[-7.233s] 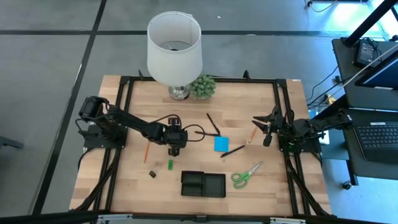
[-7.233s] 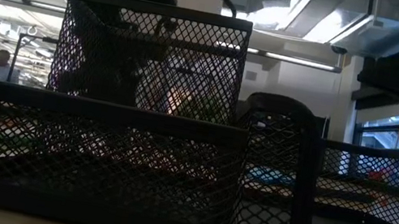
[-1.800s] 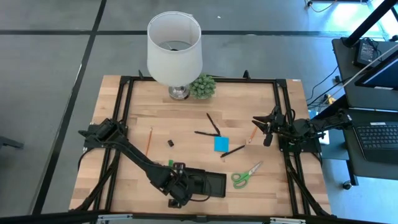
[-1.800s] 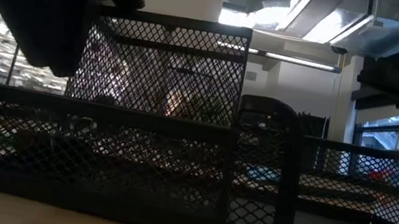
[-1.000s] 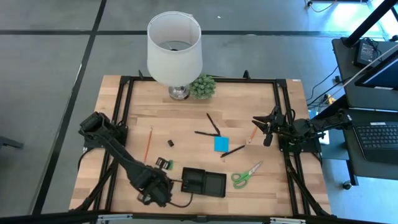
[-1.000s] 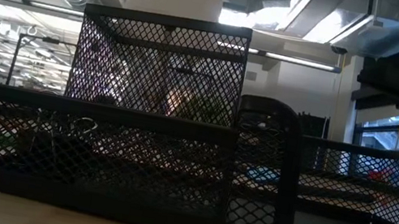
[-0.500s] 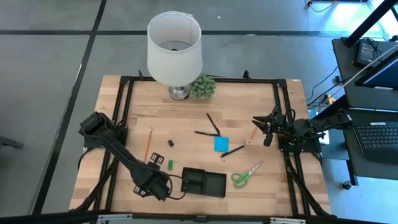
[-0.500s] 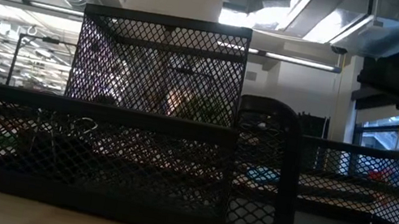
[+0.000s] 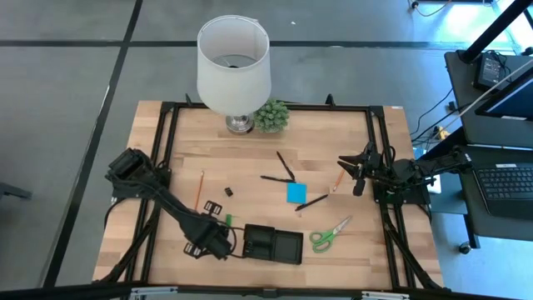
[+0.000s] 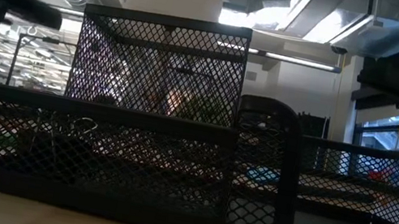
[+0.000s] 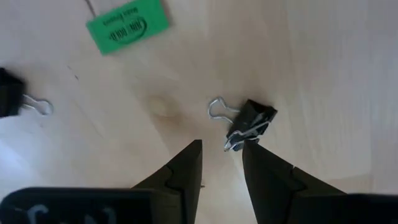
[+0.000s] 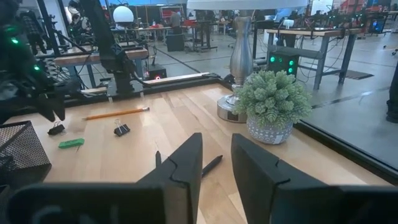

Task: Pick and place office supplies into organizer
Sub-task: Put the bottom black binder clip into the desk organizer

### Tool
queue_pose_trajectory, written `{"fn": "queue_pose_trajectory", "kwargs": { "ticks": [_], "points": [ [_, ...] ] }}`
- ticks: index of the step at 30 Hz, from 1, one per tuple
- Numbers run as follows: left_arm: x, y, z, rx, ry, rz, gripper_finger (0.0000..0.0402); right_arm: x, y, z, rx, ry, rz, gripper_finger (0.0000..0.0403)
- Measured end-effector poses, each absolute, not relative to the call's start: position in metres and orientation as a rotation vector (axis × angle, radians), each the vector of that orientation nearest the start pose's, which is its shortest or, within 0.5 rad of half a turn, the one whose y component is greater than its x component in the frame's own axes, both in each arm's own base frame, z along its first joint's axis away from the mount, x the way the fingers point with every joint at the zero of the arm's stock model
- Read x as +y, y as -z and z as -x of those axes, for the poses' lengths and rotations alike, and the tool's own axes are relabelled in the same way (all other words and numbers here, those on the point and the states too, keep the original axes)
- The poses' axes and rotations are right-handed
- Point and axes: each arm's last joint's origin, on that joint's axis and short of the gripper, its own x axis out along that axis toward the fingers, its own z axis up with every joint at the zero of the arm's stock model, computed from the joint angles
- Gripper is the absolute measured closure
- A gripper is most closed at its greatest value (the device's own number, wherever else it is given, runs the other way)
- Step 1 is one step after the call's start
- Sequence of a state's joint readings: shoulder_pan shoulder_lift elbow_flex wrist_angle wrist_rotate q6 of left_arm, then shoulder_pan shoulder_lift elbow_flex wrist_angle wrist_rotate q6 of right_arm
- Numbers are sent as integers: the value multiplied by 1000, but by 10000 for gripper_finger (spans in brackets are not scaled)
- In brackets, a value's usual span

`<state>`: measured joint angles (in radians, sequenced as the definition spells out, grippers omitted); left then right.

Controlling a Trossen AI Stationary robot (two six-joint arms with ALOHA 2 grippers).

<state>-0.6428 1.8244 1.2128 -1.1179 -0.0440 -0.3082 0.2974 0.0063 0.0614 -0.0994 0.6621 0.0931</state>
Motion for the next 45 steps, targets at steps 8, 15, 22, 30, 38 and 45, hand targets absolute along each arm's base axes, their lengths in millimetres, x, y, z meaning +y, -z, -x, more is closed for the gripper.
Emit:
{"fn": "queue_pose_trajectory", "kwargs": {
  "ticks": [8, 15, 22, 30, 38, 45],
  "points": [
    [-180, -165, -248, 1655, 228, -354, 293, 9, -175, -89, 23, 366, -70, 314],
    [-185, -165, -253, 1605, 269, -310, 293, 9, -175, -89, 26, 365, -49, 314],
    [-183, -165, -251, 1620, 243, -339, 293, 9, -175, -89, 27, 365, -49, 314],
    [-180, -156, -244, 1674, 259, -308, 293, 9, -175, -89, 27, 365, -49, 314],
    [-177, -149, -240, 1693, 215, -281, 301, 9, -175, -89, 27, 366, -49, 314],
    [-177, -149, -241, 1683, 220, -276, 332, 9, -175, -89, 27, 366, -47, 314]
  ]
}}
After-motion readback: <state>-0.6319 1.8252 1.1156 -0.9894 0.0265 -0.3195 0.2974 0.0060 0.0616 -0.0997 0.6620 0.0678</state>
